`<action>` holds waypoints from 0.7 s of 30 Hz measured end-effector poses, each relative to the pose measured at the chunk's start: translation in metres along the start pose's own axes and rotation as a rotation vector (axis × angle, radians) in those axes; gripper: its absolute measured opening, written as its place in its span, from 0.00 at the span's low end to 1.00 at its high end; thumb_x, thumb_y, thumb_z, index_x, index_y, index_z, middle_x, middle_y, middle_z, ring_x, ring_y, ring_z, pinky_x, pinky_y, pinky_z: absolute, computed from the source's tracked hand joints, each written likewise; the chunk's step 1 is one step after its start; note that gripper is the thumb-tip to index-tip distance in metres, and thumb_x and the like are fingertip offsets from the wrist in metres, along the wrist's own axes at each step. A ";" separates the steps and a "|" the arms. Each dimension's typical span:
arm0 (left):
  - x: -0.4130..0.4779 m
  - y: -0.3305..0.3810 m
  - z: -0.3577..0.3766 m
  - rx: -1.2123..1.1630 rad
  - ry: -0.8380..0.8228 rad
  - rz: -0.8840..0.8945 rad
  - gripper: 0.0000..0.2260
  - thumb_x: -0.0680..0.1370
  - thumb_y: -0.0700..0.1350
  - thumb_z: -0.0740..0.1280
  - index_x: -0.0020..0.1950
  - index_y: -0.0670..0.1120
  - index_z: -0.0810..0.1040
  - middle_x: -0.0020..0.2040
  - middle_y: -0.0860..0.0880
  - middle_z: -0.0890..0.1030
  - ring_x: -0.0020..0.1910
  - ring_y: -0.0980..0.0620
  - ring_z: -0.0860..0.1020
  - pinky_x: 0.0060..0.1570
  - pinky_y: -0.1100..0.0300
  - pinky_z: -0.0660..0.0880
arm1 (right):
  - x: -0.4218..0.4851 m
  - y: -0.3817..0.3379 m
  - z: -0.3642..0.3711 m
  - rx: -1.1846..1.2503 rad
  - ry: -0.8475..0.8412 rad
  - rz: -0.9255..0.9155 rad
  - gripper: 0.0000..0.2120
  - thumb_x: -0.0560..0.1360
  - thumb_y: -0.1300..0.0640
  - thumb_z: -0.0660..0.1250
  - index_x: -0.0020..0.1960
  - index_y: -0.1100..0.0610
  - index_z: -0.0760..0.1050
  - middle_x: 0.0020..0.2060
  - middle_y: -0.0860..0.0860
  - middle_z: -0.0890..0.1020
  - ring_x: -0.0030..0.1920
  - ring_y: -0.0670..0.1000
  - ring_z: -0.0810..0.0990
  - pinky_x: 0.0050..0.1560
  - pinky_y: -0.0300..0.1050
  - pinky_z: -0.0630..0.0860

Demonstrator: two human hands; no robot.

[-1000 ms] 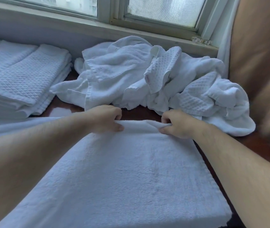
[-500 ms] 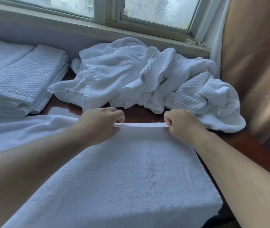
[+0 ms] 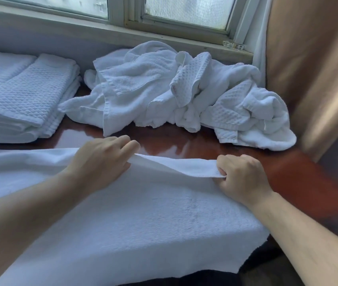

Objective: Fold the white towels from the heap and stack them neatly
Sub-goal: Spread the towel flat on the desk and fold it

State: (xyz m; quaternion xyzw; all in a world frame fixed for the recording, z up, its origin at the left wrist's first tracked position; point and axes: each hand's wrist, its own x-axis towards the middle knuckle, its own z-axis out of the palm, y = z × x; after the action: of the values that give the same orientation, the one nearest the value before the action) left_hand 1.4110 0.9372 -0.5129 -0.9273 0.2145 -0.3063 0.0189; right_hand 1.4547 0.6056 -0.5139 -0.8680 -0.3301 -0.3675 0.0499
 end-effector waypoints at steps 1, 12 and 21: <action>-0.003 0.003 -0.003 -0.005 -0.002 0.001 0.14 0.63 0.35 0.76 0.46 0.43 0.79 0.38 0.47 0.76 0.31 0.42 0.76 0.21 0.56 0.68 | -0.003 -0.001 -0.002 0.005 -0.001 -0.008 0.26 0.81 0.40 0.53 0.29 0.54 0.61 0.23 0.48 0.61 0.25 0.52 0.54 0.26 0.43 0.58; -0.039 0.018 -0.020 -0.219 -0.167 0.045 0.18 0.78 0.62 0.59 0.50 0.53 0.83 0.39 0.54 0.77 0.32 0.46 0.78 0.25 0.61 0.66 | -0.006 0.005 -0.025 0.118 -0.586 -0.101 0.21 0.73 0.36 0.55 0.31 0.51 0.62 0.25 0.44 0.65 0.26 0.46 0.61 0.30 0.47 0.66; -0.042 0.025 -0.021 -0.292 -0.145 -0.176 0.22 0.82 0.61 0.48 0.51 0.55 0.80 0.42 0.56 0.76 0.38 0.49 0.77 0.34 0.57 0.72 | 0.046 -0.102 -0.003 0.202 -0.525 0.248 0.11 0.81 0.51 0.59 0.54 0.53 0.78 0.48 0.50 0.78 0.51 0.54 0.76 0.51 0.50 0.76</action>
State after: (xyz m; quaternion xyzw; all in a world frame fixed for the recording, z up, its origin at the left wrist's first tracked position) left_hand 1.3587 0.9335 -0.5242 -0.9550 0.1729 -0.2047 -0.1271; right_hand 1.4142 0.7082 -0.4970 -0.9577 -0.2580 -0.0871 0.0933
